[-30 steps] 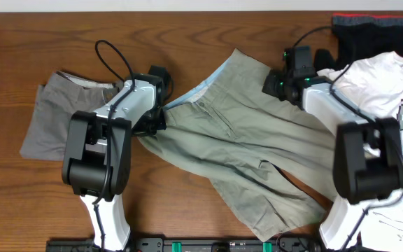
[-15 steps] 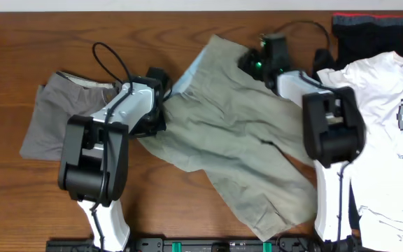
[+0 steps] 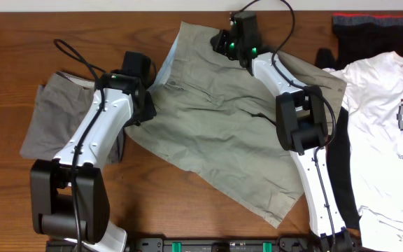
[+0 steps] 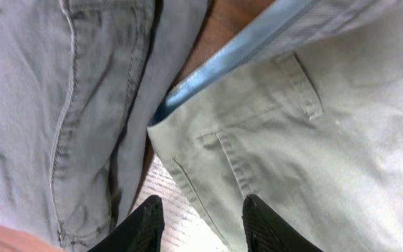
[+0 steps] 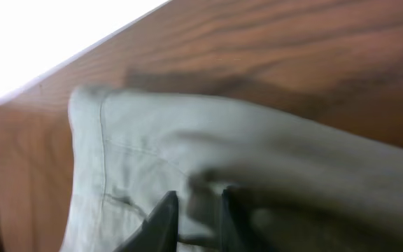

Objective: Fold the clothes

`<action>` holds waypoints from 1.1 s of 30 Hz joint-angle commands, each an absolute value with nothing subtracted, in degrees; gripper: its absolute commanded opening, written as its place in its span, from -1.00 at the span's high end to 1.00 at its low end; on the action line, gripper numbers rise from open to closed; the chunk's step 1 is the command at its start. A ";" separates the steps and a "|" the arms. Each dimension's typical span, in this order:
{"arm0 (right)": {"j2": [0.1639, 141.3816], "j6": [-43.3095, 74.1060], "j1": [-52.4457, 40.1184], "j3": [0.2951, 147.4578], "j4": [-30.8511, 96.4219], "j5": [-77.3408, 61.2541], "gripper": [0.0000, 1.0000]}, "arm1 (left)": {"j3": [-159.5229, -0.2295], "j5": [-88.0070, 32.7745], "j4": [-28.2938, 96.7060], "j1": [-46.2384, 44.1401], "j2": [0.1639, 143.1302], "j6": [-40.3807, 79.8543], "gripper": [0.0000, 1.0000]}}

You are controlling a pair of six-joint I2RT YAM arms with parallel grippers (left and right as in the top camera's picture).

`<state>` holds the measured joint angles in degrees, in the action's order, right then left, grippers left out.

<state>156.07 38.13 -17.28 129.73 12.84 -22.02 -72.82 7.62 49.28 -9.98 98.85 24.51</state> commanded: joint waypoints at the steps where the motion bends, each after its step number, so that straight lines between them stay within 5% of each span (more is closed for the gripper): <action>1: 152.55 28.25 -14.59 136.14 19.64 -27.40 0.39 | -72.88 7.46 50.06 -9.98 98.61 23.38 0.21; 8: 138.23 20.49 -4.38 139.02 46.04 -19.18 0.10 | -72.88 7.44 50.41 -9.98 98.35 22.55 0.18; 18: 135.02 14.37 12.08 135.74 78.65 -10.07 0.27 | -72.88 7.44 50.46 -9.98 98.30 22.57 0.08; 22: 135.02 12.56 16.36 126.78 72.64 -13.52 0.38 | -72.88 7.44 50.48 -9.98 98.30 22.55 0.08; 29: 135.02 12.86 18.15 111.15 47.64 -22.90 0.97 | -72.88 6.44 50.19 -9.98 98.30 22.57 0.07; 33: 135.02 16.97 17.08 104.07 36.47 -25.54 0.97 | -72.88 6.42 50.04 -9.98 98.30 22.57 0.06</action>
